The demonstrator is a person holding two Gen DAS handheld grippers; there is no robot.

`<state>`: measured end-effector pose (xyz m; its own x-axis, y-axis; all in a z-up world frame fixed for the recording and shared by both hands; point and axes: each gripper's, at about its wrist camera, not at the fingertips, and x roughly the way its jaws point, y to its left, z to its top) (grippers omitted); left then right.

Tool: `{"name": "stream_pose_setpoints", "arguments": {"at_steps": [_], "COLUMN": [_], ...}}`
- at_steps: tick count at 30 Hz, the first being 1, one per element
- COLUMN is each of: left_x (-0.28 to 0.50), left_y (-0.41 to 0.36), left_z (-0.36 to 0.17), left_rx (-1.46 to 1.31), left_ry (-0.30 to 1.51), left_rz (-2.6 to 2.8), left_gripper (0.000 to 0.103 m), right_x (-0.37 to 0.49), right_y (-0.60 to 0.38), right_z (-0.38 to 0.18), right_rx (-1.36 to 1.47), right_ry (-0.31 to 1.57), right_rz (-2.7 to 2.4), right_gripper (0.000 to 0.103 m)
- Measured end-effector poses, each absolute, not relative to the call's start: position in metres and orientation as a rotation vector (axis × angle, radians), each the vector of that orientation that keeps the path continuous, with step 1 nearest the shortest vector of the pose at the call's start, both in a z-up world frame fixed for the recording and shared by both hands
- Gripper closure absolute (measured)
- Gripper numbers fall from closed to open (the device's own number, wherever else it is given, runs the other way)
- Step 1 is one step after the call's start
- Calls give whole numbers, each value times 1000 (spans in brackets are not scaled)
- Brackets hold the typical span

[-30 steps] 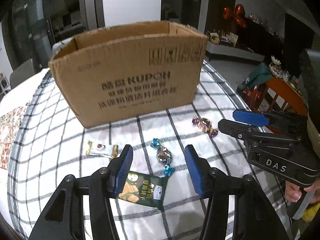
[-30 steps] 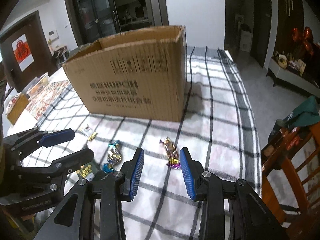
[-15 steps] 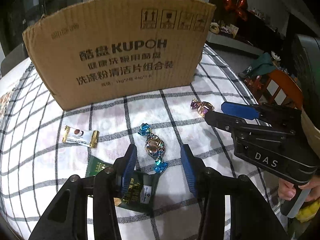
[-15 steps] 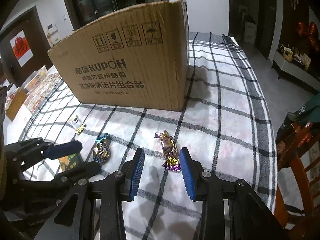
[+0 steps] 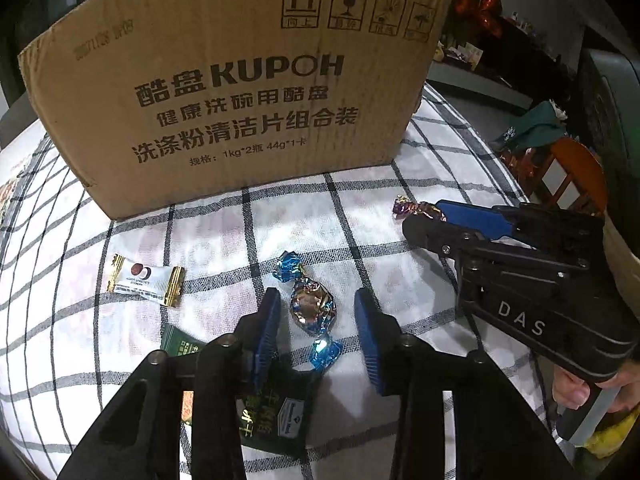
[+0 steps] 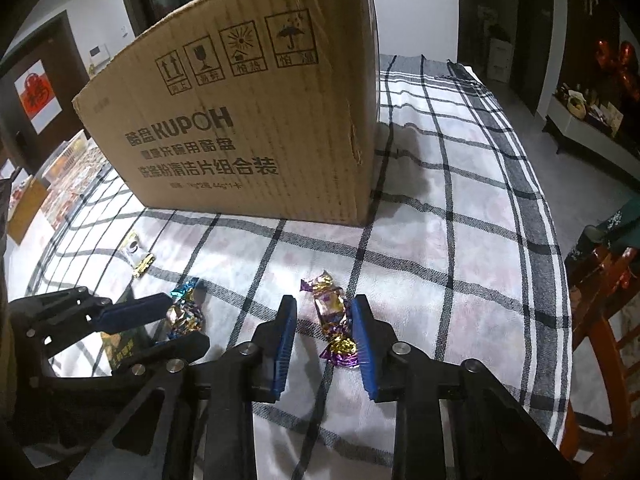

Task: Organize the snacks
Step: 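Grasp the blue wrapped candy with the left tool while the right tool grasps the purple candy, then carry both candies over the box and open both tools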

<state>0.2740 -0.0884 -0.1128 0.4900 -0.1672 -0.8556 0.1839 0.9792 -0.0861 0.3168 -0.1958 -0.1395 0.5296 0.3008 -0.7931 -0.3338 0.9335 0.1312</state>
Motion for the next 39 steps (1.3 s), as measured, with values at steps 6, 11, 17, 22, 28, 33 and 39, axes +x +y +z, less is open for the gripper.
{"name": "stream_pose_setpoints", "arguments": {"at_steps": [6, 11, 17, 22, 28, 33, 39], "left_x": [277, 278, 268, 259, 246, 239, 234], "left_y": [-88, -85, -74, -70, -63, -56, -46], "left_z": [-117, -117, -102, -84, -61, -40, -15], "left_rx": [17, 8, -6, -11, -15, -15, -38], "left_ry": [1039, 1039, 1015, 981, 926, 880, 835], "left_rz": [-210, -222, -224, -229, -233, -230, -232], "left_gripper": [78, 78, 78, 78, 78, 78, 78], "right_x": [315, 309, 295, 285, 272, 266, 267], "right_y": [-197, -196, -194, -192, -189, -187, -186], "right_z": [-143, -137, -122, -106, -84, -65, -42], "right_rx": [-29, -17, 7, 25, 26, 30, 66], "right_ry": [940, 924, 894, 867, 813, 770, 712], "right_rz": [367, 365, 381, 382, 371, 373, 380], "right_gripper": [85, 85, 85, 85, 85, 85, 85]}}
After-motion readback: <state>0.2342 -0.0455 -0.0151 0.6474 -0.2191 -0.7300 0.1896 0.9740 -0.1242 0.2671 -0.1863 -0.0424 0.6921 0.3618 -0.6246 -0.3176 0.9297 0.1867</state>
